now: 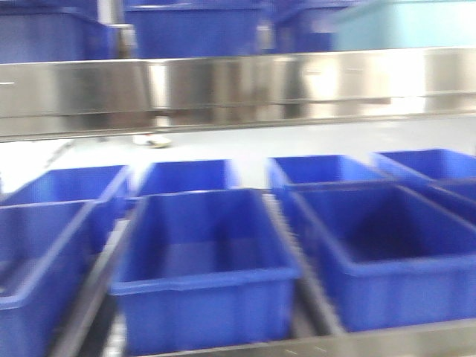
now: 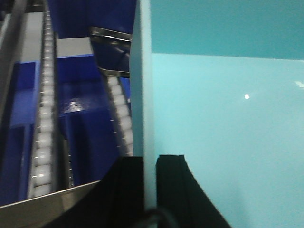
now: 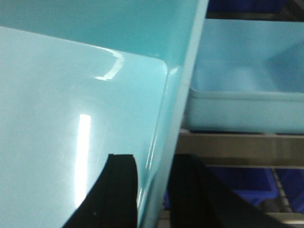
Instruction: Move two blue bins to right shelf middle
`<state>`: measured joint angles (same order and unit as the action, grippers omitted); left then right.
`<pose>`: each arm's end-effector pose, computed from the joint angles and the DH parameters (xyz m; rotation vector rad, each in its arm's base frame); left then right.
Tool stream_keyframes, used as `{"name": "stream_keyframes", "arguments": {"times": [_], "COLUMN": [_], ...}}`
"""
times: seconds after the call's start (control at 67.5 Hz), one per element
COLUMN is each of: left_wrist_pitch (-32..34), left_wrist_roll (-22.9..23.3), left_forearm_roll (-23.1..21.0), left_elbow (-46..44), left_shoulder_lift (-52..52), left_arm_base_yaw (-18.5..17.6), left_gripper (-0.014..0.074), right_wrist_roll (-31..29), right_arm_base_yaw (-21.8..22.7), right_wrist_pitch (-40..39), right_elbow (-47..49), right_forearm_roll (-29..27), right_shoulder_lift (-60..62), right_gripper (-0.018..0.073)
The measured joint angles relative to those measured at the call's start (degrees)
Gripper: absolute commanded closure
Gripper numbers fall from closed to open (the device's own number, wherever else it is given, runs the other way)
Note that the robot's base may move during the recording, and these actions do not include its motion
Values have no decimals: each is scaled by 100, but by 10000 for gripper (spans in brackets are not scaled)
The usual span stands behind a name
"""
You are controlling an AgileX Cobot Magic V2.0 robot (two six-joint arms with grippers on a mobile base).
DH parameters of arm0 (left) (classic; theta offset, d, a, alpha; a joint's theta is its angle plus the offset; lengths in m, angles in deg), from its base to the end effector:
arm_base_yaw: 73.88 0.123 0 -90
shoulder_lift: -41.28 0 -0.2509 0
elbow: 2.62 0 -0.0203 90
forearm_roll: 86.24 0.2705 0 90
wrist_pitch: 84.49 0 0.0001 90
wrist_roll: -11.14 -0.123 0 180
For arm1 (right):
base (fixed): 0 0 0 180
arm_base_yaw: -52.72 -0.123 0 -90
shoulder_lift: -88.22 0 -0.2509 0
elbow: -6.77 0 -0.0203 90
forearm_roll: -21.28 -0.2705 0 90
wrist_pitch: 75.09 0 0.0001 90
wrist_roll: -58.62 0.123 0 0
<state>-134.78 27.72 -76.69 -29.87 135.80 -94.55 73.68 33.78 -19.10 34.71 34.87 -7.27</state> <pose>0.3516 -0.1159 0.4406 0.1025 2.0446 -0.2088 0.3555 0.0967 0.4294 -0.1012 2.1289 0.0603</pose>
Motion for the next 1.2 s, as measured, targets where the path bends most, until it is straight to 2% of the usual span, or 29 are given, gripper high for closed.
{"name": "stream_keyframes", "arguments": {"times": [1.201], "left_wrist_pitch": [5], "left_wrist_roll": [0], "left_forearm_roll": [-12], "left_elbow": [0], "left_shoulder_lift": [0], "left_arm_base_yaw": [0], "left_gripper": [707], "right_wrist_roll": [0], "right_arm_base_yaw": [0], "right_wrist_pitch": [0], "right_elbow": [0], "right_forearm_roll": [0], "right_shoulder_lift": [0], "right_gripper": [712]}}
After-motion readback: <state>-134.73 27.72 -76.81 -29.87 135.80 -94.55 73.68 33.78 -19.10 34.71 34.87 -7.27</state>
